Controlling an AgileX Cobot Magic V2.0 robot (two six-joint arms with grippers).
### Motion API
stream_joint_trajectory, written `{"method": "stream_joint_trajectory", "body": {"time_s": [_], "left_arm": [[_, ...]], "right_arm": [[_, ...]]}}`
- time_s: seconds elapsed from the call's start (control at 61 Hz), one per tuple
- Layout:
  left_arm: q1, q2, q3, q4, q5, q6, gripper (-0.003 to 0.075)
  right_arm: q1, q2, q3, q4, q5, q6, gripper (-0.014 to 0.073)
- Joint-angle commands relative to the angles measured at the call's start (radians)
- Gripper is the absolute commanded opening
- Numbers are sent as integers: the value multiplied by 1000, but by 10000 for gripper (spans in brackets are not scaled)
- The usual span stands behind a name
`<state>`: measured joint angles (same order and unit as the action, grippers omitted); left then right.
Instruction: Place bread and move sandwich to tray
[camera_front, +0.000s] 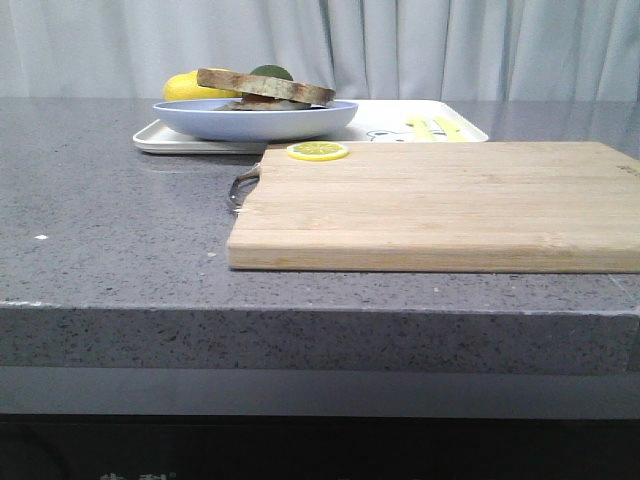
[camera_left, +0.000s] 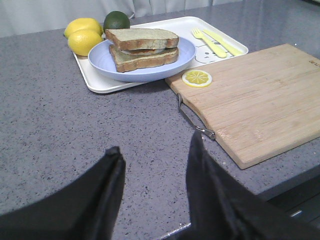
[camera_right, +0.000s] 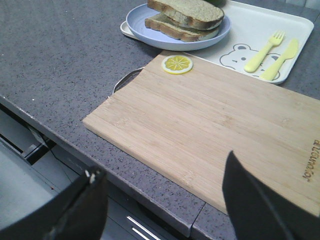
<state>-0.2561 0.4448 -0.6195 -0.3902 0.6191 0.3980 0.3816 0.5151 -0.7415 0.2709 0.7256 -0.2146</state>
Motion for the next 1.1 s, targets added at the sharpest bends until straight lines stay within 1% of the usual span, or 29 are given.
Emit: {"method": "stream_joint_trajectory", "body": {"time_s": [0.0, 0.164, 0.213, 0.262, 0.311, 0.393, 0.491, 0.508, 0.557, 0.901, 0.967, 1.081], "left_arm": [[-8, 4, -25, -20, -79, 2, 291], [-8, 4, -25, -20, -79, 2, 289], [-8, 4, -25, -20, -79, 2, 268], [-8, 4, -25, -20, -79, 2, 220], [-8, 4, -25, -20, -81, 2, 167], [-8, 4, -25, -20, -83, 2, 76], [-8, 4, -25, -20, -83, 2, -10], [-8, 4, -25, -20, -83, 2, -21], [-8, 4, -25, -20, -83, 2, -20], [-8, 4, -22, -20, -86, 2, -20], [-8, -42, 4, -28, -114, 2, -20], [49, -151, 64, -30, -132, 2, -20]], "right_arm": [[-7, 3, -27, 11, -72, -2, 510], [-7, 3, -27, 11, -74, -2, 510], [-7, 3, -27, 11, -74, -2, 496], [-7, 3, -27, 11, -74, -2, 458], [-7, 3, -27, 11, -75, -2, 379], [-7, 3, -27, 11, -70, -2, 181], [-7, 3, -27, 11, -65, -2, 8], [-7, 3, -27, 11, -65, -2, -11], [-7, 3, -27, 11, -65, -2, -66], [-7, 3, -27, 11, -65, -2, -68], [-7, 3, -27, 11, -64, -2, -68], [-7, 3, -27, 11, -63, -2, -68]]}}
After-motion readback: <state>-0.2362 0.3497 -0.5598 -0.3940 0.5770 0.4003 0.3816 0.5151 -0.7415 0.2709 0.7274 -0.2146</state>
